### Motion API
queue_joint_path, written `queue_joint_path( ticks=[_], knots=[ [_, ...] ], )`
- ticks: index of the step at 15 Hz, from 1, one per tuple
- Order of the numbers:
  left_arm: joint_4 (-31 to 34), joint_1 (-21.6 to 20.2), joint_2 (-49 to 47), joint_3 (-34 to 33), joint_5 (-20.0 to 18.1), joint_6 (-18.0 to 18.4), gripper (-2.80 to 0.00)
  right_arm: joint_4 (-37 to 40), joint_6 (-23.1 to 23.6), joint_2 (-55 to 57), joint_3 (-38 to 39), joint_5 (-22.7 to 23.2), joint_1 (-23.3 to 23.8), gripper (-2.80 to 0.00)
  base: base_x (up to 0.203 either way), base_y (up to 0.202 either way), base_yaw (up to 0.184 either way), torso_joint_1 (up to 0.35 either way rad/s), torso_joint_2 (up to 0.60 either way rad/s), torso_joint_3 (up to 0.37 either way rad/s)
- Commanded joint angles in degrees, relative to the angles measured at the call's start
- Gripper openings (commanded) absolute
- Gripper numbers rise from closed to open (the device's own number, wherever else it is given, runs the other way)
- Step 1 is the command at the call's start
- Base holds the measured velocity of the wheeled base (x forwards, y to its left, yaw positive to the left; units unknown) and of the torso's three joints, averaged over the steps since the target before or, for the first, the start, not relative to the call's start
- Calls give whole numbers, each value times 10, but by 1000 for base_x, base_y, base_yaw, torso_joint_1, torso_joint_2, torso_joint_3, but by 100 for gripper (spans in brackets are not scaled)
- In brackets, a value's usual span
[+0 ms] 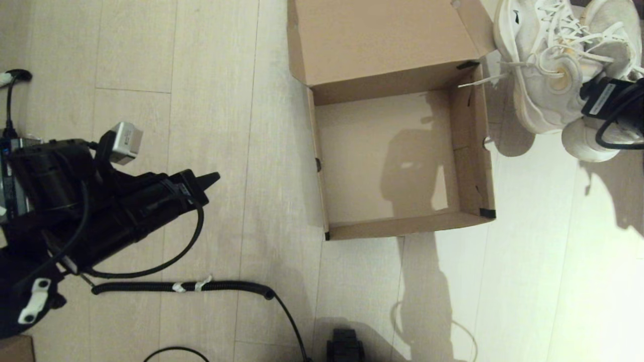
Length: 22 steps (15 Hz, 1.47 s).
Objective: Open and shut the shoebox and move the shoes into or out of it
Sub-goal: Put the shoes out of the shoe box
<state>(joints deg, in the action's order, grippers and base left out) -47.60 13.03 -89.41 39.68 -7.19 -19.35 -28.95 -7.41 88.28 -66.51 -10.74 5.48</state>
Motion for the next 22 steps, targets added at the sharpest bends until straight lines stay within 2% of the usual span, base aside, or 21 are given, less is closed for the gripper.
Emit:
queue_joint_path(
  ticks=[1, 4, 8, 9, 13, 16, 19, 22],
  knots=[
    [-3, 0, -7, 1, 0, -1, -280, -1, 1, 0, -5, -1, 6, -280, 0, 0, 0, 0, 0, 0],
    [-3, 1, -3, 0, 1, -1, -280, 8, 1, -30, -13, 1, 28, -280, 0, 0, 0, 0, 0, 0],
    [-3, 1, 5, -10, 1, -1, -280, 67, -6, -116, -1, 24, 33, -280, 0, 0, 0, 0, 0, 0],
    [-3, 2, 5, -9, 1, 0, -280, 86, -6, -129, 10, 27, 46, -280, 0, 0, 0, 0, 0, 0],
    [-3, 6, 7, -14, 1, -1, -280, 86, -9, -78, 53, 28, 91, -280, 0, 0, 0, 0, 0, 0],
    [-6, 5, 1, -14, 0, -2, -280, 21, -16, 5, 61, 29, 120, -280, 0, 0, 0, 0, 0, 0],
    [-28, 7, -12, -14, 0, -2, -280, -71, -18, 87, 58, 35, 127, -280, 0, 0, 0, 0, 0, 0],
    [-31, 8, -17, -15, 0, -2, -280, -100, -19, 122, 56, 67, 127, -280, 0, 0, 0, 0, 0, 0]
  ],
)
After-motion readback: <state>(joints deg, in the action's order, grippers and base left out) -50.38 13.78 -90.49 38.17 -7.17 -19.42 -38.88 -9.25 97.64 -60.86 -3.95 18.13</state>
